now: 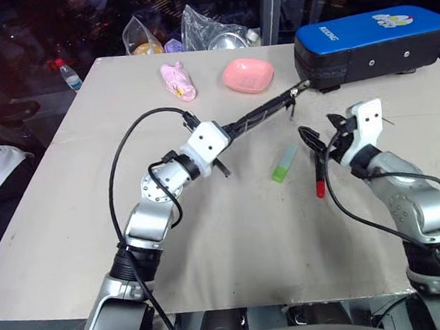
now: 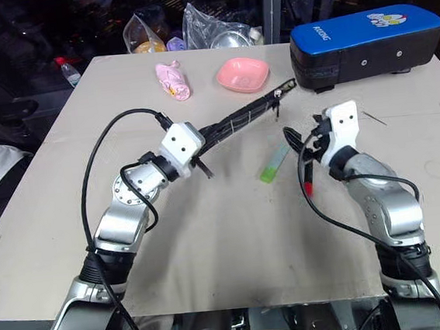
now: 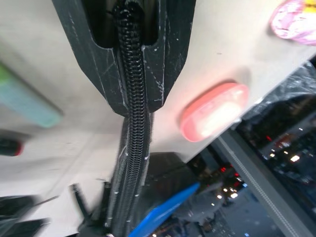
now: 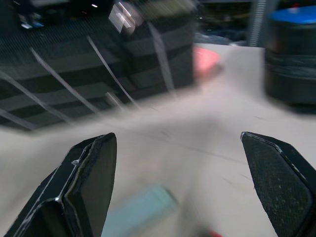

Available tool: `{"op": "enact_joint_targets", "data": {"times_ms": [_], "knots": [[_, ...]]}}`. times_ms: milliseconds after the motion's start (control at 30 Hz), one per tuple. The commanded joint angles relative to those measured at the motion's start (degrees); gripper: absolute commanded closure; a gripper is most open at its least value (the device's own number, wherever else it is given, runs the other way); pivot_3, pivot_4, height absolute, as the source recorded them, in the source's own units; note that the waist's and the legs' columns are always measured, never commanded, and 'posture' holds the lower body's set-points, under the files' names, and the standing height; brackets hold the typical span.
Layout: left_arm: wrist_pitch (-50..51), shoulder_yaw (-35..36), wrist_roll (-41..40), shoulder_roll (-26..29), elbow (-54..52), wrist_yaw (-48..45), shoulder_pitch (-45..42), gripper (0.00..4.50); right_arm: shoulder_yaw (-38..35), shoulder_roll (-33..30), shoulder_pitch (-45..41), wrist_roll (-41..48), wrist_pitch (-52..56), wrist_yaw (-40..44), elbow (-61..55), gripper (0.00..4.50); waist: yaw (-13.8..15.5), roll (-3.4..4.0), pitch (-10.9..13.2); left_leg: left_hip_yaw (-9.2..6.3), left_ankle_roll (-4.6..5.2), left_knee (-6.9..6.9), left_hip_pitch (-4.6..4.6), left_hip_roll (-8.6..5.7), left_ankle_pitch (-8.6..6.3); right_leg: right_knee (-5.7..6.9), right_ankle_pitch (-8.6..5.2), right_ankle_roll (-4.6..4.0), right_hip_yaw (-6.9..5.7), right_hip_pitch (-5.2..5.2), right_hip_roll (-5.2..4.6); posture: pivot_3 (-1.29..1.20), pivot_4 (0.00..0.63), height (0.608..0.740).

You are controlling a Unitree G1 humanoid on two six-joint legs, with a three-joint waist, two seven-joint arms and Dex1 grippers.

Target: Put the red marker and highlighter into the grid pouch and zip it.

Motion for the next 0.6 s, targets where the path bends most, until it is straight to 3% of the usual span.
{"op": "enact_joint_targets", "data": {"times_ms": [33, 600], "knots": [[1.91, 0.69, -0.57, 0.5, -4.01, -0.77, 2.1, 4.44, 0.69, 1.29, -3.02, 1.87, 2.0, 0.25, -1.18, 0.46, -0.01, 0.0, 0.0, -0.01, 0.0, -0.01, 0.0, 0.0, 0.0, 0.0, 0.0, 0.0, 0.01, 0.0, 0.0, 0.0, 0.15, 0.74], [1.59, -0.54, 2.02, 0.11, -3.63, -2.41, 3.62, 4.44, 2.26, 0.04, -4.82, 1.33, 5.75, 2.58, 1.95, 0.46, -0.03, 0.0, 0.0, 0.06, 0.02, -0.07, -0.05, 0.0, -0.01, -0.01, 0.0, -0.01, 0.09, -0.13, -0.02, 0.0, 0.15, 0.74]]}}
